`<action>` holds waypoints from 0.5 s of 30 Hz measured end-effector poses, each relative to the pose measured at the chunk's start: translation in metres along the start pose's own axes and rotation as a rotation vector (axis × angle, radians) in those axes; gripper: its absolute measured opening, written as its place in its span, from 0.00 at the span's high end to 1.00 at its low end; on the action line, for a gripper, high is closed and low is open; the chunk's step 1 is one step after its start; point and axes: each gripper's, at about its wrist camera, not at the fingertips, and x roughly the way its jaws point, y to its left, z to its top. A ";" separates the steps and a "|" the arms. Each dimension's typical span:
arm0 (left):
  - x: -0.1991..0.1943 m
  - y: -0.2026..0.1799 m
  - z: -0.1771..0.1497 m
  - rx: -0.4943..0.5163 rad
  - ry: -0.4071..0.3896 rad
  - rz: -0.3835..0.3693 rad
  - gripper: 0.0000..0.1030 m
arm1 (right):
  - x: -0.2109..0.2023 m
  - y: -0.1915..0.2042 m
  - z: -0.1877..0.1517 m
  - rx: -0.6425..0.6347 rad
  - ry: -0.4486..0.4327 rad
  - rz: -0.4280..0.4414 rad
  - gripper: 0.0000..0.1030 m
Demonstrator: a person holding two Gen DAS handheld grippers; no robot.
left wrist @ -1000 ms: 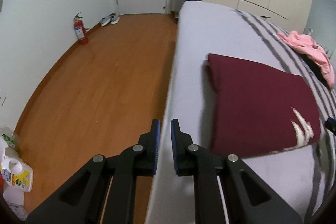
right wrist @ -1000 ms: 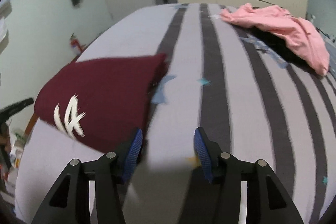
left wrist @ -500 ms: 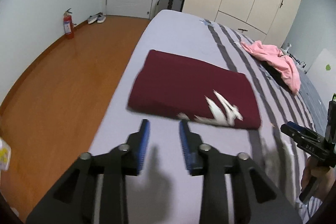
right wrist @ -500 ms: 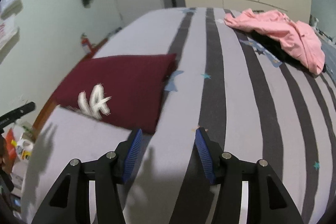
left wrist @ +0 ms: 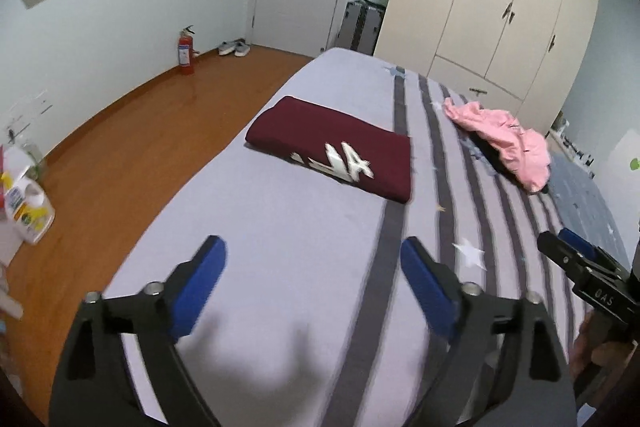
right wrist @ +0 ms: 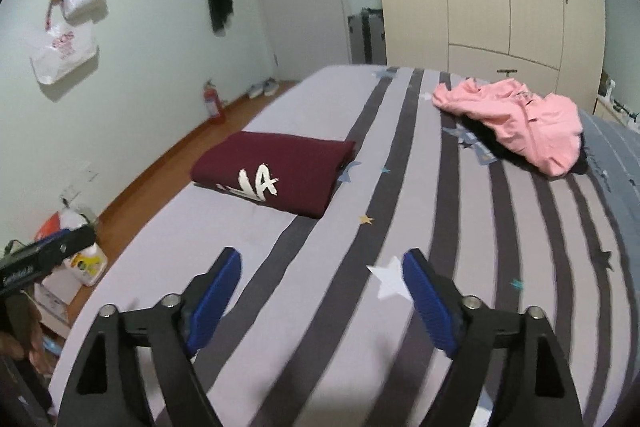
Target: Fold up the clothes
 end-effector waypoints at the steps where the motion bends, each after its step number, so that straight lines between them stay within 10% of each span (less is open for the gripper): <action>1: -0.014 -0.006 -0.008 -0.005 -0.009 0.020 0.01 | -0.013 -0.002 -0.002 -0.009 -0.010 0.008 0.14; 15: -0.127 -0.080 -0.098 0.016 -0.138 0.104 0.01 | -0.133 -0.036 -0.065 -0.121 -0.061 0.047 0.01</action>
